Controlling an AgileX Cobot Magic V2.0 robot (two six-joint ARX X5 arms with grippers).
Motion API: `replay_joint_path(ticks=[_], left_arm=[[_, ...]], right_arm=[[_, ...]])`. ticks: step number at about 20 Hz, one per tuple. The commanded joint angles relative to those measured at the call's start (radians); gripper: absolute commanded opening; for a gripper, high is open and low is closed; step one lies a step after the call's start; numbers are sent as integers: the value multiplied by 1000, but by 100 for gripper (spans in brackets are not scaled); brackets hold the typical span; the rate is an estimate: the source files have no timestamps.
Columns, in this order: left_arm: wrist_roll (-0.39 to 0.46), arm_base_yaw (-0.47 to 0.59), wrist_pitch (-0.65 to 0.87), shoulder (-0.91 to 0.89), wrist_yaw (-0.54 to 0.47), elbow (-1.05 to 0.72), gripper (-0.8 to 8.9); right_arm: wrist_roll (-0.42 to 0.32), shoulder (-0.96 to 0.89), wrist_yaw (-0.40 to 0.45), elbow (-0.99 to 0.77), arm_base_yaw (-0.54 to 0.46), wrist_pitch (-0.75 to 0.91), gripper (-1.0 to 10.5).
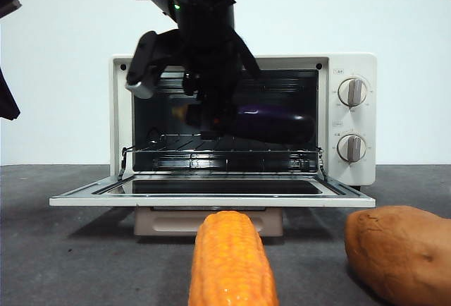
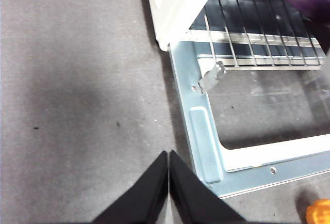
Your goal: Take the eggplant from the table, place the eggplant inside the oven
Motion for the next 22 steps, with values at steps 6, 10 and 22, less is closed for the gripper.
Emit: replay_joint_path(ticks=[6,10,22], left_arm=[[-2,1,8,7,5,5,6],[-1,1,8,7,5,5,6],[-1,1,10,7,5,5,6]], right_arm=[[68,18,25,14,16,39,353],[75,18,26,14,22,47,353],[75,18,27,14,29,47,353]])
